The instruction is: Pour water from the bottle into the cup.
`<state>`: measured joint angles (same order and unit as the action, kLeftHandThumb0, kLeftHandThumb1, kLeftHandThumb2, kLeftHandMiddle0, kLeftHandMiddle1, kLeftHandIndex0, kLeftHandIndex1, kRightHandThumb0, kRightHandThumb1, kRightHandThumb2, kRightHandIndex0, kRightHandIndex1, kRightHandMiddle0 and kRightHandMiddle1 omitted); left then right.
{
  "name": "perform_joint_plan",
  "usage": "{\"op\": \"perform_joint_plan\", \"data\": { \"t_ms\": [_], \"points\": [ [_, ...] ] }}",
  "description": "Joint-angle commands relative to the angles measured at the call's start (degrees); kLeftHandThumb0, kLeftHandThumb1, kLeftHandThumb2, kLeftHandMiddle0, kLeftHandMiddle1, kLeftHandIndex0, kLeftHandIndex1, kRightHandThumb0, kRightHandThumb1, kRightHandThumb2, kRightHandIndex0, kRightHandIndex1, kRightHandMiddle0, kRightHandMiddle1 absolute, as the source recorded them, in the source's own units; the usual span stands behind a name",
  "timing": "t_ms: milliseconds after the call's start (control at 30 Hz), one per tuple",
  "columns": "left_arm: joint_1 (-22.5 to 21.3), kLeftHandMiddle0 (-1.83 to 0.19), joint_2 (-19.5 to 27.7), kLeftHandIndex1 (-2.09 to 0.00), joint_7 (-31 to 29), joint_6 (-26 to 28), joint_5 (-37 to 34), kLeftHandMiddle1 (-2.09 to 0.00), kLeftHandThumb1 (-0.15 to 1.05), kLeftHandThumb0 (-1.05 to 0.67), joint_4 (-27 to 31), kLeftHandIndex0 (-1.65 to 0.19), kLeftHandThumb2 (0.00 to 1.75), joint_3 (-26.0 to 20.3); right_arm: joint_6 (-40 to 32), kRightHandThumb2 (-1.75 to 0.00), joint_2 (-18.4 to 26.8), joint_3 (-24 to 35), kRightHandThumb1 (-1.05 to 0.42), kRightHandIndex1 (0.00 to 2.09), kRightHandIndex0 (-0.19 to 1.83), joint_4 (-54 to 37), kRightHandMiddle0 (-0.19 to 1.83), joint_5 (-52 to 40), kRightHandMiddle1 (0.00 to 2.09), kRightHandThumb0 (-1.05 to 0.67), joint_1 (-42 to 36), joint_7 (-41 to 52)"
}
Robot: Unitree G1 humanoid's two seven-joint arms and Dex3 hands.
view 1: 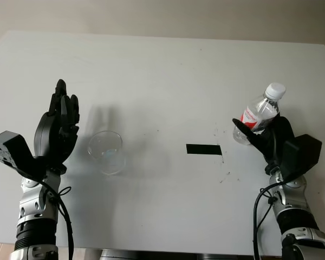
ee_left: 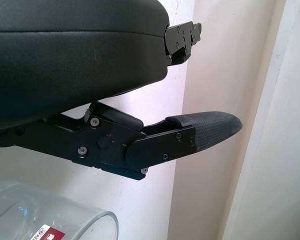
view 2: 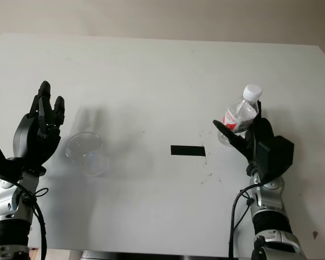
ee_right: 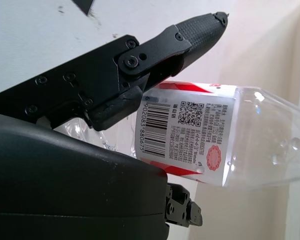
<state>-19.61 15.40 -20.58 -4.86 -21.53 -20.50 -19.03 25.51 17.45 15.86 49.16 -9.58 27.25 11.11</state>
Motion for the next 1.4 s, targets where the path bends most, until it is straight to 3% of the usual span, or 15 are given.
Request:
{"op": "perform_joint_plan", "data": {
  "t_ms": [0,100,167,200,233,267,300,333,467,567,900,1033,1233,1367],
  "points": [
    [0.58,0.19,0.52,0.00,-0.22,-0.17,0.14,0.00,1.05,-0.78,0.84,0.19,0.64,-0.09,-1.37,-0.04,-1.43,1.24,-0.87,0.00,-0.19,1.49,-0.19,-2.29,0.00,-0.74,0.40,0.94],
    [0.51,0.19,0.42,0.00,-0.11,-0.13,0.09,0.00,1.05,-0.78,0.86,0.19,0.63,-0.11,-1.97,-0.05,-1.68,2.07,-0.87,0.04,-0.13,2.26,-0.11,-3.93,0.05,-0.64,1.15,1.72],
    [0.50,0.19,0.44,0.00,-0.02,-0.24,0.31,0.00,1.05,-0.78,0.80,0.19,0.63,-0.01,-2.04,-0.05,-1.63,2.31,-0.88,0.22,0.05,2.60,0.06,-4.17,0.32,-0.55,1.44,1.62],
    [0.49,0.19,0.46,0.00,0.01,-0.31,0.42,0.00,1.05,-0.78,0.72,0.19,0.63,0.04,-1.44,-0.05,-1.70,2.36,-0.88,0.63,0.00,2.79,-0.02,-3.87,0.83,-0.52,1.55,0.89],
    [0.47,0.19,0.45,0.00,-0.01,-0.39,0.47,0.00,1.05,-0.78,0.64,0.19,0.63,0.08,-0.80,-0.05,-1.70,2.23,-0.88,1.33,-0.03,2.92,-0.03,-3.17,1.46,-0.47,1.63,-0.29],
    [0.45,0.19,0.43,0.00,-0.02,-0.45,0.52,0.00,1.05,-0.78,0.58,0.19,0.63,0.12,-0.33,-0.05,-1.68,2.12,-0.89,1.65,0.00,3.08,0.01,-2.64,1.75,-0.45,1.72,-1.16],
    [0.40,0.19,0.38,0.00,-0.06,-0.53,0.51,0.00,1.05,-0.78,0.49,0.19,0.63,0.14,0.53,-0.05,-1.53,1.71,-0.89,1.81,0.02,3.39,0.03,-1.33,1.91,-0.44,1.80,-2.88],
    [0.32,0.19,0.23,0.00,-0.07,-0.43,0.28,0.00,1.05,-0.78,0.42,0.19,0.63,0.07,0.24,-0.06,-1.59,1.77,-0.90,1.98,0.18,3.41,0.16,-1.13,2.02,-0.42,2.02,-3.65],
    [0.22,0.19,0.01,0.00,0.20,-0.40,0.39,0.00,1.05,-0.78,0.42,0.19,0.62,0.20,-0.86,-0.06,-1.85,2.12,-1.00,2.09,0.84,3.22,0.78,-1.69,2.09,-0.33,2.73,-4.34],
    [0.10,0.19,-0.12,0.00,0.27,-0.58,0.40,0.00,1.05,-0.78,0.26,0.19,0.62,0.24,-2.17,-0.06,-1.77,1.98,-1.03,2.09,1.10,2.54,1.00,-1.91,2.09,-0.30,2.97,-4.11],
    [-0.07,0.19,-0.85,0.00,1.94,-0.11,0.62,0.00,1.05,-0.79,0.51,0.19,0.62,0.88,-9.35,-0.08,-1.41,-0.56,-1.05,2.09,1.16,-2.73,1.06,0.21,2.09,-0.28,3.21,-4.62],
    [-0.05,0.19,-1.06,0.00,2.39,0.03,0.61,0.00,1.05,-0.78,0.40,0.19,0.62,0.87,-7.58,-0.17,-1.18,-2.81,-1.05,2.09,1.16,-1.25,1.06,2.99,2.09,-0.21,6.13,-4.24],
    [0.00,0.19,-1.20,0.00,2.11,-0.34,0.66,0.00,1.05,-0.78,0.42,0.19,0.63,0.92,1.07,-0.17,1.32,-12.04,-1.05,2.09,1.18,4.83,1.07,17.24,2.09,-0.19,14.66,-9.25],
    [0.06,0.19,-1.35,0.00,2.29,-0.52,0.68,0.00,1.05,-0.78,0.48,0.19,0.64,0.81,1.95,-0.17,1.01,-16.35,-1.05,2.09,1.06,7.57,1.03,22.45,2.09,-0.15,20.48,-10.42]
  ]
}}
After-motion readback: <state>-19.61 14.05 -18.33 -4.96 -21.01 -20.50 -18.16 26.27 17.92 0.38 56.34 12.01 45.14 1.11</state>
